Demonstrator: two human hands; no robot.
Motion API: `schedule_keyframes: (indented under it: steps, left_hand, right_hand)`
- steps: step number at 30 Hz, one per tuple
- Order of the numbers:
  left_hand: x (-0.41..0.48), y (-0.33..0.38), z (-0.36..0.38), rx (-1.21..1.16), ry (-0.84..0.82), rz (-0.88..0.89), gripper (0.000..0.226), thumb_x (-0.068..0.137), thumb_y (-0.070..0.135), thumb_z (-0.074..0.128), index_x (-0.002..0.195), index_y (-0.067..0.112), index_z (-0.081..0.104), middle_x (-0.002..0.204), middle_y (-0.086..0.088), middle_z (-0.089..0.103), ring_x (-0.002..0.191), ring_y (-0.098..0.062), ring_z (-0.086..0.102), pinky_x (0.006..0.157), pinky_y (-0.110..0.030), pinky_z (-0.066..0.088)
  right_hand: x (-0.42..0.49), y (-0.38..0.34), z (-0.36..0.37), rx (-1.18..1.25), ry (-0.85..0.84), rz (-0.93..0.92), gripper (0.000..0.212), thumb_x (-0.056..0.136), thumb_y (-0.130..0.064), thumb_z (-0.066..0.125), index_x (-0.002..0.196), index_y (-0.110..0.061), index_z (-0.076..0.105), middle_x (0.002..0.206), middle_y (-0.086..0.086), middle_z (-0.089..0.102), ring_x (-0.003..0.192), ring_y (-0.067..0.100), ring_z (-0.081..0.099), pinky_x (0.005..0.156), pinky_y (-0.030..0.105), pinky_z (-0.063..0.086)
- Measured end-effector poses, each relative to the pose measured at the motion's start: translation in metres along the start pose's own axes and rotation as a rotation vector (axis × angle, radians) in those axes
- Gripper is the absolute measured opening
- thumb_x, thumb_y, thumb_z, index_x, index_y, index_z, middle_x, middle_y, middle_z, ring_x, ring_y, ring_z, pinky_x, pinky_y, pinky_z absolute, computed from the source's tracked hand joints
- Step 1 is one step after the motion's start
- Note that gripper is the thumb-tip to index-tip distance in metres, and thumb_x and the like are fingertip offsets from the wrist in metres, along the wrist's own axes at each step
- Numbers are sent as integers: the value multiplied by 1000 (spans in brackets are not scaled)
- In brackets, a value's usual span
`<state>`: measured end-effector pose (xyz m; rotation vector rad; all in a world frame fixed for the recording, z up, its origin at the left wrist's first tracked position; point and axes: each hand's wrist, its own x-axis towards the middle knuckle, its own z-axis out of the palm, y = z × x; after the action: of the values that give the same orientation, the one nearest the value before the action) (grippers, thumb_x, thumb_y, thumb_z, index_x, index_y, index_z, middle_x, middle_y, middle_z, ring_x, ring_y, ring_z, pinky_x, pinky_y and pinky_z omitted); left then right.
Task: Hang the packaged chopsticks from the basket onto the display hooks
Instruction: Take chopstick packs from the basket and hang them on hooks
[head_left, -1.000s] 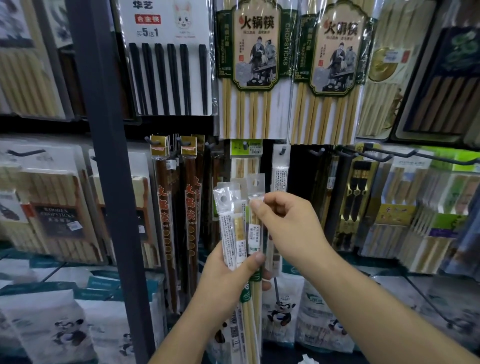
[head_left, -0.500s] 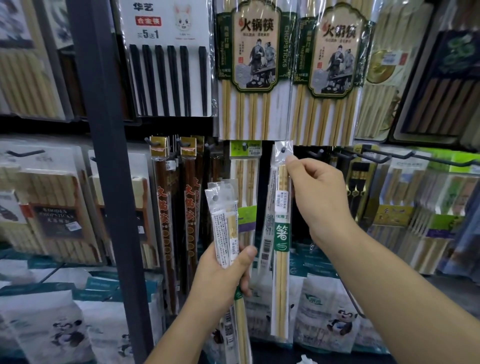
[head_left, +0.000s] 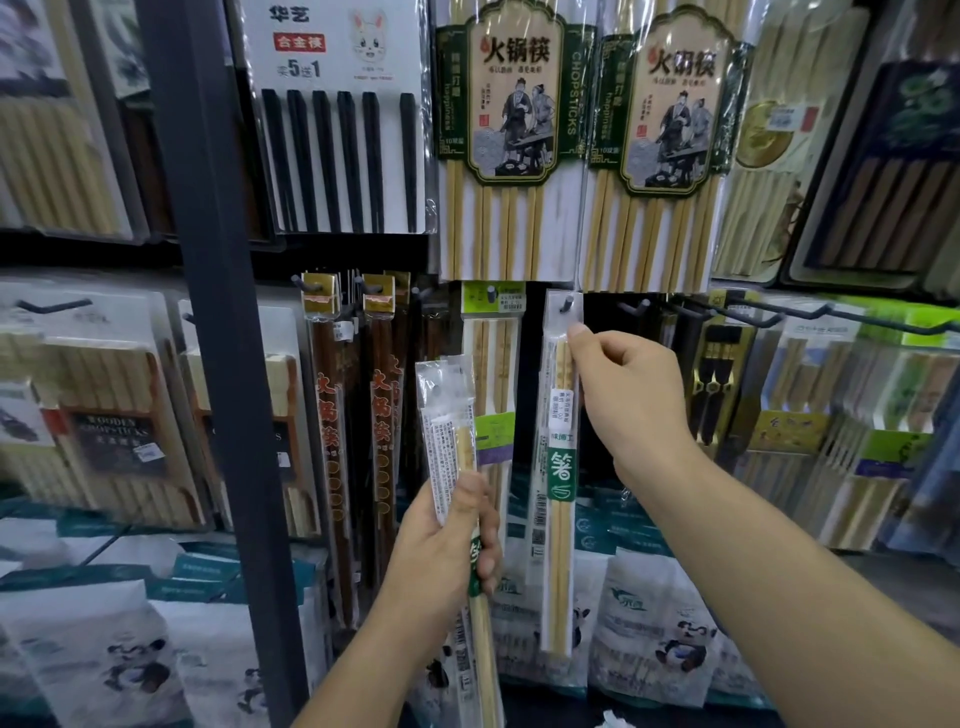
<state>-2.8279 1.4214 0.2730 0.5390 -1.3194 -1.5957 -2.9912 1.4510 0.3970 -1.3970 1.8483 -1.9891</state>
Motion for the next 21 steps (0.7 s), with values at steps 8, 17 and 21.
schedule_keyframes:
  steps: [8, 17, 21]
  left_hand:
    - [-3, 5, 4, -72, -45, -29, 61, 86, 66, 64, 102, 7, 57, 68, -3, 53, 47, -14, 42, 43, -27, 39]
    - [-5, 4, 8, -35, -104, 12, 41, 95, 53, 60, 109, 15, 64, 72, -8, 57, 52, -21, 54, 44, -29, 44]
    - [-7, 8, 8, -8, -161, 44, 31, 90, 55, 63, 95, 25, 66, 74, -10, 63, 55, -22, 58, 44, -30, 46]
  right_hand:
    - [-20, 13, -4, -67, 53, -15, 30, 94, -46, 66, 79, -21, 64, 63, -11, 56, 58, -2, 50, 57, 18, 43]
    - [-50, 8, 16, -58, -377, 19, 16, 86, -42, 78, 88, -28, 72, 82, -4, 71, 69, 1, 62, 64, 17, 51]
    - [-48, 7, 15, 7, -358, 113, 18, 85, -37, 80, 94, -26, 71, 84, 0, 73, 71, 3, 66, 68, 20, 53]
